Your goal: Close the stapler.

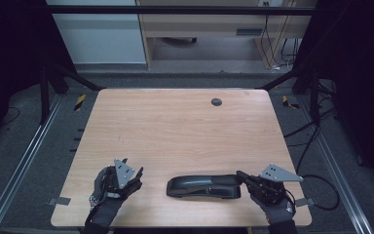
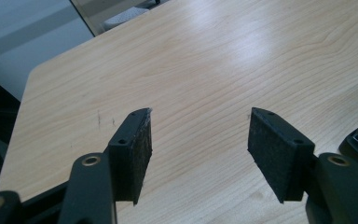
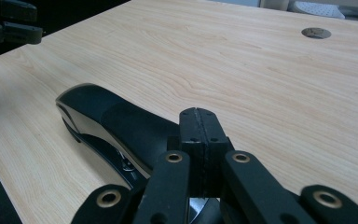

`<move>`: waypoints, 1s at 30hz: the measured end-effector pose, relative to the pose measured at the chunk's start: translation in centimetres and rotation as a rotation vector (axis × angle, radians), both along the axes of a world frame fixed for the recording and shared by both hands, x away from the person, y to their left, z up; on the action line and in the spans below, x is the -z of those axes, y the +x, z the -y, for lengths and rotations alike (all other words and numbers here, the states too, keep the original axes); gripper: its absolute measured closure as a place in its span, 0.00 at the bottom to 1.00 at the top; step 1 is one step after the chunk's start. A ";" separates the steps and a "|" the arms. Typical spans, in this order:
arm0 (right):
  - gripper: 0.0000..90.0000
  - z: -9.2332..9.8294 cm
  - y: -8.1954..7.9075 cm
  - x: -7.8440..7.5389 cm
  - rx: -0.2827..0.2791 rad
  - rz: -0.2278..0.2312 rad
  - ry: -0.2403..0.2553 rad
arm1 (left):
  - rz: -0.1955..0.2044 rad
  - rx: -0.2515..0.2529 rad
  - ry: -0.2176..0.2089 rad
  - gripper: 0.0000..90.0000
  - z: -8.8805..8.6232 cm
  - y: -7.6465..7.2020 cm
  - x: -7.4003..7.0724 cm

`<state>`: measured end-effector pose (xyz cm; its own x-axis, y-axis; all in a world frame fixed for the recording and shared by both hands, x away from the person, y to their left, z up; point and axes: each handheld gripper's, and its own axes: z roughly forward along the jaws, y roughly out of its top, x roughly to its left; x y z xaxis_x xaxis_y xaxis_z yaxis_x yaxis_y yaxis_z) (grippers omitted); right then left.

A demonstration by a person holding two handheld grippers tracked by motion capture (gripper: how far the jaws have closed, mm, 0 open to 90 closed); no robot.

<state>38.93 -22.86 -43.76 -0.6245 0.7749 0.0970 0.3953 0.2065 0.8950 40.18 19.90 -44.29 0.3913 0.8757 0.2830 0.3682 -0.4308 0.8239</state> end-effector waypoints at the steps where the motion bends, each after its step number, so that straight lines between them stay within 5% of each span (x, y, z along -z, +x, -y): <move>1: 1.00 0.0 0.0 0.2 0.001 -0.006 0.001 | -0.005 -0.002 -0.004 0.43 -0.2 0.1 0.2; 15: 1.00 0.0 0.0 1.7 0.029 -0.058 -0.021 | -0.046 -0.002 -0.003 0.43 -0.1 0.4 0.9; 30: 1.00 0.1 0.0 1.9 0.031 -0.058 -0.004 | -0.056 0.007 -0.002 0.44 -0.1 0.5 1.0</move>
